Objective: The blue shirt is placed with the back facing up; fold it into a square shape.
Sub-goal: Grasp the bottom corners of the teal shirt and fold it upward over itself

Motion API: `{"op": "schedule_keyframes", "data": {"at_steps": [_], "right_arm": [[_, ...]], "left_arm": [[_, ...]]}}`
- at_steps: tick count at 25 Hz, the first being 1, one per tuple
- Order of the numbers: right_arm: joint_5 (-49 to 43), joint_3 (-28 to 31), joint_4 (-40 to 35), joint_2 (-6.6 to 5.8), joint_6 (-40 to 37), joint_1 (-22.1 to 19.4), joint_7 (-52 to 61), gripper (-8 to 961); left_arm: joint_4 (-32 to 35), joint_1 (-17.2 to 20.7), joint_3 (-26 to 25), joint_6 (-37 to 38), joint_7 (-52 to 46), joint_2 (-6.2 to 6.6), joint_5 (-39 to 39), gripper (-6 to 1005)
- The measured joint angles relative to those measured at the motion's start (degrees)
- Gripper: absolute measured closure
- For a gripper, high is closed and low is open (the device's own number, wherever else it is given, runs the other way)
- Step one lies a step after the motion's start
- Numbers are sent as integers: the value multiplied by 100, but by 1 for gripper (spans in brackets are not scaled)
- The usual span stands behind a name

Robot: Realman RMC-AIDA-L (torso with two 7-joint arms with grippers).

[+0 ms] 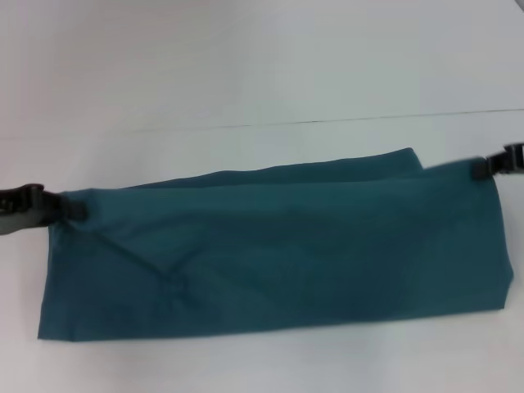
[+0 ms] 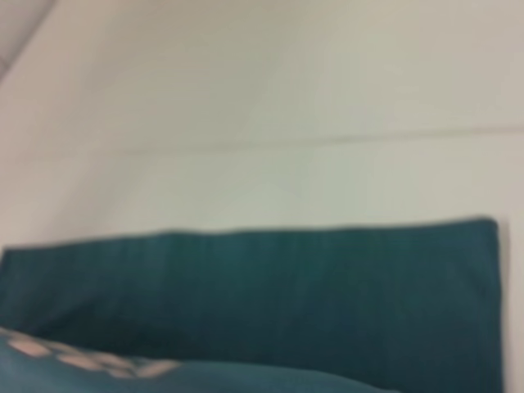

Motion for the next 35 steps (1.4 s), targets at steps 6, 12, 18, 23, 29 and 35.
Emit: {"op": "schedule_keyframes", "data": {"at_steps": [6, 12, 18, 23, 29, 35], "right_arm": [[322, -12, 246, 6, 486, 11, 9, 922], [289, -266, 595, 20, 1077, 114, 12, 921], [281, -480, 1093, 46, 1796, 162, 10, 921], [279, -678, 1408, 64, 2405, 172, -9, 921], [322, -697, 1582, 79, 2931, 177, -25, 920], [321, -781, 1672, 150, 3256, 243, -39, 920]], "left_arm": [[-265, -61, 110, -459, 106, -12, -102, 889], [-425, -118, 419, -1088, 111, -111, -119, 890], [-564, -130, 958, -1774, 169, -223, -123, 888], [-648, -152, 1022, -2229, 161, -241, -123, 879], [-650, -179, 1026, -2612, 153, -303, -123, 869], [-765, -230, 1334, -3096, 162, -388, -123, 858]]}}
